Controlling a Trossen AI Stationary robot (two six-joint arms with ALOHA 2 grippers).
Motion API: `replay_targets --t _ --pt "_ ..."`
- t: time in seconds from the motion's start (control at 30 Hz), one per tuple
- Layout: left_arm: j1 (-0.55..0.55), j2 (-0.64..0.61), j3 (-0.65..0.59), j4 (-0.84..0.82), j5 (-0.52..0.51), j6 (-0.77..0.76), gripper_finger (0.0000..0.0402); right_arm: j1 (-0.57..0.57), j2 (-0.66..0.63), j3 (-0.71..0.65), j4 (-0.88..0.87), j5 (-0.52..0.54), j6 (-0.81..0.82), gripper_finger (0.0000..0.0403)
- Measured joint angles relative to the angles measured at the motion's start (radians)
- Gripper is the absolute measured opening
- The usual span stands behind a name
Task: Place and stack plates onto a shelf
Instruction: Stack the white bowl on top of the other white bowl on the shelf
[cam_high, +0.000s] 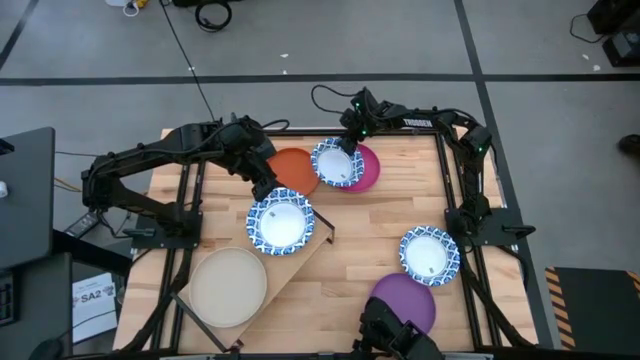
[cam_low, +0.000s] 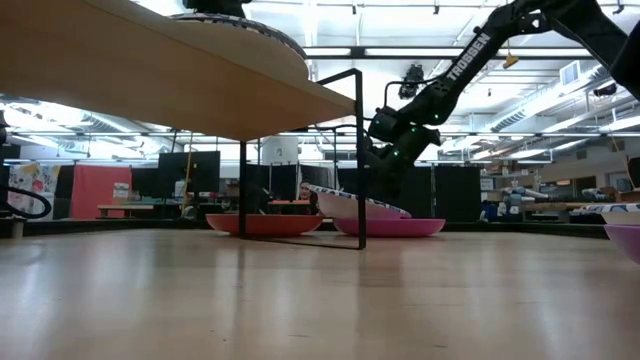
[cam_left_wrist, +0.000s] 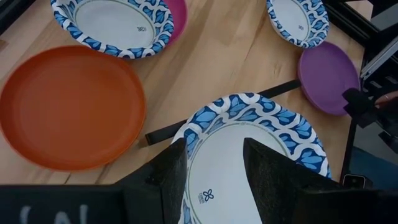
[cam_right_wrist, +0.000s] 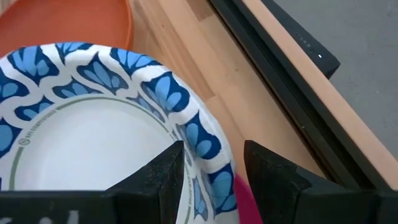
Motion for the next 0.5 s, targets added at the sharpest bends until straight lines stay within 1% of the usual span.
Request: replay_targets --t 0.2,0.5 --pt "0.000 0.000 0.000 0.000 0.000 0.000 0.0164 0.000 0.000 0.000 -0.009 0.011 0.000 0.0148" --pt "0.001 0.000 0.000 0.000 0.000 -0.003 0.0164 0.000 0.000 0.000 -0.009 0.010 0.001 0.0076"
